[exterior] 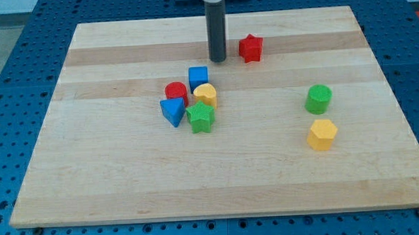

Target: Move the red star slightly to the blue cube

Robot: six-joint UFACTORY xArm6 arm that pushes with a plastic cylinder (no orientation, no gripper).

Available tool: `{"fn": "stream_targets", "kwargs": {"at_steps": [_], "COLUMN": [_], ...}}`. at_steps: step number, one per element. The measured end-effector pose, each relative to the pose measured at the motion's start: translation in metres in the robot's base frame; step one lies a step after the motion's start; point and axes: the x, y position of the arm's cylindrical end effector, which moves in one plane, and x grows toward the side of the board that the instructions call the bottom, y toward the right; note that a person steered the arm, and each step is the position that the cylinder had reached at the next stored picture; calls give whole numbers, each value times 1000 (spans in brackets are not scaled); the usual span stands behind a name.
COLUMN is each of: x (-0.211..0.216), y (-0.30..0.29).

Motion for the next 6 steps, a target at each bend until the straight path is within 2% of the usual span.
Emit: {"fn": "stream_targets", "kwargs": {"at_steps": [1,2,3,5,6], "x": [-34,-47,-29,-3,-11], "y": [0,34,83,86,78]}}
